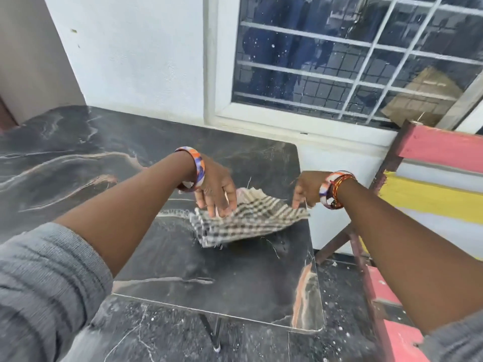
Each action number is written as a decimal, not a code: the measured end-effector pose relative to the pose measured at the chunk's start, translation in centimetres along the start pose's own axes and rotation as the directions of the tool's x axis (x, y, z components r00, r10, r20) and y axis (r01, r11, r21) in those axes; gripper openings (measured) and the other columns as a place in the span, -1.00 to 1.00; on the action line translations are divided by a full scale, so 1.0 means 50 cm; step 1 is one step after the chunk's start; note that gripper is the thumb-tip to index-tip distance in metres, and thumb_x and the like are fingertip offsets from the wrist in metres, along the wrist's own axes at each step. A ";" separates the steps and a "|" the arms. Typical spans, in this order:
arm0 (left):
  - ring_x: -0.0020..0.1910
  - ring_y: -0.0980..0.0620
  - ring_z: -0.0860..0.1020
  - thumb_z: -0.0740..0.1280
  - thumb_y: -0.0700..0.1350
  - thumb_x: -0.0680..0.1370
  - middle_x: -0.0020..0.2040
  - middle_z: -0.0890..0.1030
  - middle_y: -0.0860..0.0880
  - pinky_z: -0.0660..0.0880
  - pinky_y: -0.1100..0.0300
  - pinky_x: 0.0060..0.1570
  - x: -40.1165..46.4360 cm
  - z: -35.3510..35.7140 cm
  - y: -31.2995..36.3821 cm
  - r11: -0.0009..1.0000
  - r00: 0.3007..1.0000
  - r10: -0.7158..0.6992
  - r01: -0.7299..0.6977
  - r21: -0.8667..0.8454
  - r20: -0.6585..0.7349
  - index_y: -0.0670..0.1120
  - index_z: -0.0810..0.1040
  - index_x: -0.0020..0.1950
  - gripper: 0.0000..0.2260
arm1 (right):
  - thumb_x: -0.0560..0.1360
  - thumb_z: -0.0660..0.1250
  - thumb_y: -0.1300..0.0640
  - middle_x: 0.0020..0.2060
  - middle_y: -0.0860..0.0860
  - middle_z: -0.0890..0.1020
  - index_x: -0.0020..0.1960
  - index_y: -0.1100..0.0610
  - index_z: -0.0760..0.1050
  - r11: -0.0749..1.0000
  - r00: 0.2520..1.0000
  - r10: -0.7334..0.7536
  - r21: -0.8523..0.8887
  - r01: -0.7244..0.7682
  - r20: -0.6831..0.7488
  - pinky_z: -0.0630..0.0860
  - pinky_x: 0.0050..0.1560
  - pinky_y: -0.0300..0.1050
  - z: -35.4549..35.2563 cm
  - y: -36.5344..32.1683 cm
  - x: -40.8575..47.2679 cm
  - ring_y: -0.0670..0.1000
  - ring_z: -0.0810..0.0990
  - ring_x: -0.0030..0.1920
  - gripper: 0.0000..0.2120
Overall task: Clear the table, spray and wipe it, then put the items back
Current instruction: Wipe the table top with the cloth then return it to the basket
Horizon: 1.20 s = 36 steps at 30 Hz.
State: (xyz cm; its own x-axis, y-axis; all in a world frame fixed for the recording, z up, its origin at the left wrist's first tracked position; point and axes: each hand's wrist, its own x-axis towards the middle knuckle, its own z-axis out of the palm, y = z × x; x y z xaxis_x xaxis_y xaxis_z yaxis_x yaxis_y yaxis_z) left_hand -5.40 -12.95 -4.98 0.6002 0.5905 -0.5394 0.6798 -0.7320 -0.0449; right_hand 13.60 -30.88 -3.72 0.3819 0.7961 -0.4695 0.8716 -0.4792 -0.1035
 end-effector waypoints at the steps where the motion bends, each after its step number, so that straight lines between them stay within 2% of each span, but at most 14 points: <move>1: -0.52 0.12 0.43 0.45 -0.15 0.38 -0.65 0.50 0.07 0.40 0.35 -0.49 0.019 0.025 -0.006 0.997 0.996 -0.068 0.069 -0.027 0.053 -0.04 0.54 -0.52 -0.73 | 0.35 0.23 0.47 -0.03 0.11 0.68 -0.35 0.16 0.60 1.000 0.999 0.025 -0.003 -0.025 -0.021 0.43 -0.14 -0.17 0.015 0.008 0.007 0.07 0.59 -0.10 -0.71; 3: -0.45 0.09 0.54 0.47 -0.16 0.37 -0.33 0.66 0.10 0.49 0.32 -0.37 -0.003 0.060 0.008 0.959 0.999 -0.013 0.004 -0.284 -0.029 -0.02 0.60 -0.37 -0.87 | 0.42 0.24 0.39 -0.01 0.15 0.67 -0.26 0.22 0.60 0.984 0.975 0.132 0.141 -0.107 -0.178 0.48 -0.08 -0.13 0.037 0.011 0.026 0.11 0.61 -0.01 -0.80; 4: -0.36 0.07 0.58 0.46 -0.13 0.39 -0.21 0.67 0.10 0.52 0.29 -0.26 -0.028 0.066 0.028 0.949 0.990 0.082 -0.114 -0.296 -0.116 -0.01 0.63 -0.22 -0.97 | 0.44 0.26 0.33 -0.05 0.18 0.67 -0.21 0.27 0.59 0.952 0.945 0.208 0.275 -0.136 -0.253 0.51 -0.06 -0.09 0.049 0.006 0.036 0.13 0.62 -0.03 -0.86; 5: -0.22 0.04 0.61 0.41 -0.13 0.44 -0.14 0.66 0.05 0.52 0.25 -0.14 -0.021 0.082 0.030 0.903 0.970 0.095 -0.180 -0.391 -0.226 -0.05 0.64 -0.08 -0.91 | 0.46 0.28 0.27 -0.11 0.19 0.64 -0.22 0.26 0.55 0.901 0.917 0.283 0.406 -0.154 -0.281 0.52 -0.06 -0.07 0.062 -0.004 0.047 0.12 0.60 -0.07 -0.88; 8: 0.07 -0.09 0.60 0.30 -0.18 0.51 0.04 0.66 -0.14 0.48 0.19 0.08 -0.057 0.131 0.062 0.831 0.896 0.031 -0.269 -0.487 -0.443 -0.19 0.61 0.08 -0.81 | 0.50 0.28 0.11 -0.17 0.16 0.52 -0.21 0.18 0.44 0.761 0.909 0.378 0.617 -0.198 -0.174 0.46 -0.11 -0.11 0.120 -0.070 0.059 0.11 0.48 -0.06 -0.83; 10: 0.08 -0.12 0.59 0.29 -0.17 0.52 0.06 0.64 -0.15 0.51 0.09 0.12 -0.052 0.181 0.042 0.820 0.877 -0.007 -0.270 -0.505 -0.480 -0.17 0.61 0.06 -0.81 | 0.53 0.22 -0.01 0.18 0.21 0.48 0.20 0.24 0.45 0.726 0.907 0.418 0.617 -0.305 -0.044 0.38 0.18 -0.02 0.171 -0.125 0.065 0.20 0.42 0.24 -0.63; 11: 0.07 -0.13 0.59 0.28 -0.17 0.51 0.06 0.64 -0.14 0.52 0.05 0.11 -0.050 0.202 0.030 0.822 0.873 -0.026 -0.259 -0.508 -0.486 -0.15 0.62 0.04 -0.83 | 0.54 0.19 -0.09 0.41 0.23 0.29 0.41 0.25 0.27 0.707 0.891 0.453 0.610 -0.358 -0.002 0.22 0.36 0.07 0.197 -0.152 0.068 0.24 0.24 0.42 -0.43; 14: 0.05 -0.17 0.57 0.28 -0.20 0.49 0.05 0.62 -0.14 0.51 0.03 0.07 -0.044 0.260 -0.018 0.848 0.838 -0.110 -0.201 -0.490 -0.534 -0.16 0.61 -0.03 -0.86 | 0.51 0.08 -0.28 0.53 0.19 -0.22 0.55 0.15 -0.17 0.693 0.838 0.544 0.578 -0.431 -0.026 -0.27 0.44 0.32 0.250 -0.207 0.090 0.25 -0.28 0.51 -0.18; 18: 0.11 -0.25 0.54 0.32 -0.20 0.47 0.14 0.59 -0.21 0.49 -0.02 0.11 -0.054 0.324 -0.070 0.860 0.762 -0.253 -0.105 -0.499 -0.597 -0.22 0.63 0.02 -0.81 | 0.52 -0.07 -0.32 0.54 0.13 -0.22 0.55 0.03 -0.16 0.877 0.893 0.391 0.384 -0.288 -0.222 -0.34 0.36 0.44 0.267 -0.241 0.146 0.27 -0.32 0.50 -0.26; 22: 0.00 -0.31 0.58 0.22 -0.16 0.41 0.07 0.63 -0.25 0.52 -0.09 0.00 -0.071 0.374 -0.090 0.856 0.668 -0.352 -0.053 -0.513 -0.656 -0.24 0.63 -0.01 -0.72 | 0.48 -0.09 -0.40 0.55 0.05 -0.18 0.54 -0.07 -0.14 0.994 0.968 0.044 0.109 -0.017 -0.248 -0.30 0.37 0.44 0.265 -0.307 0.174 0.24 -0.25 0.52 -0.25; 26: 0.13 -0.32 0.53 0.14 -0.17 0.45 0.19 0.58 -0.25 0.44 -0.14 0.13 -0.085 0.388 -0.089 0.825 0.621 -0.459 0.033 -0.564 -0.635 -0.25 0.57 0.11 -0.66 | 0.57 -0.06 -0.25 0.55 -0.04 -0.11 0.54 -0.10 -0.09 0.956 0.924 -0.294 -0.051 0.290 -0.246 -0.28 0.44 0.28 0.294 -0.378 0.138 0.13 -0.20 0.54 -0.40; 29: 0.29 -0.26 0.41 0.10 -0.11 0.47 0.30 0.49 -0.22 0.24 -0.11 0.30 -0.103 0.385 -0.064 0.772 0.630 -0.521 0.059 -0.633 -0.576 -0.21 0.50 0.22 -0.61 | 0.61 -0.02 -0.11 0.55 -0.09 -0.05 0.54 -0.08 -0.03 0.908 0.873 -0.413 -0.043 0.416 -0.262 -0.26 0.49 0.13 0.334 -0.382 0.079 0.04 -0.13 0.55 -0.48; 32: 0.34 -0.23 0.37 0.05 -0.02 0.46 0.32 0.46 -0.22 0.17 -0.09 0.33 -0.117 0.392 -0.038 0.814 0.645 -0.452 0.016 -0.581 -0.616 -0.19 0.41 0.31 -0.52 | 0.60 -0.02 -0.11 0.54 -0.15 -0.06 0.53 -0.10 -0.01 0.938 0.895 -0.327 0.015 0.347 -0.303 -0.25 0.50 0.10 0.362 -0.320 0.024 -0.02 -0.12 0.55 -0.48; 36: 0.39 -0.23 0.29 -0.01 0.02 0.51 0.36 0.41 -0.24 0.13 -0.11 0.35 -0.114 0.404 -0.041 0.820 0.667 -0.443 0.033 -0.571 -0.599 -0.19 0.30 0.37 -0.50 | 0.60 -0.06 -0.16 0.54 -0.15 -0.14 0.53 -0.16 -0.08 0.987 0.947 0.063 0.160 -0.012 -0.316 -0.31 0.47 0.14 0.378 -0.176 -0.036 -0.01 -0.18 0.55 -0.48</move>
State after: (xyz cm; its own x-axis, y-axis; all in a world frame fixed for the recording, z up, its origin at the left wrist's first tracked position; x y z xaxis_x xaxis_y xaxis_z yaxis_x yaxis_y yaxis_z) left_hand -18.74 -21.68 -18.81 0.3516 0.9218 0.1632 0.8180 -0.3873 0.4253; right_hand -0.55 -35.10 -18.52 0.5136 0.8403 -0.1737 0.8064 -0.5419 -0.2370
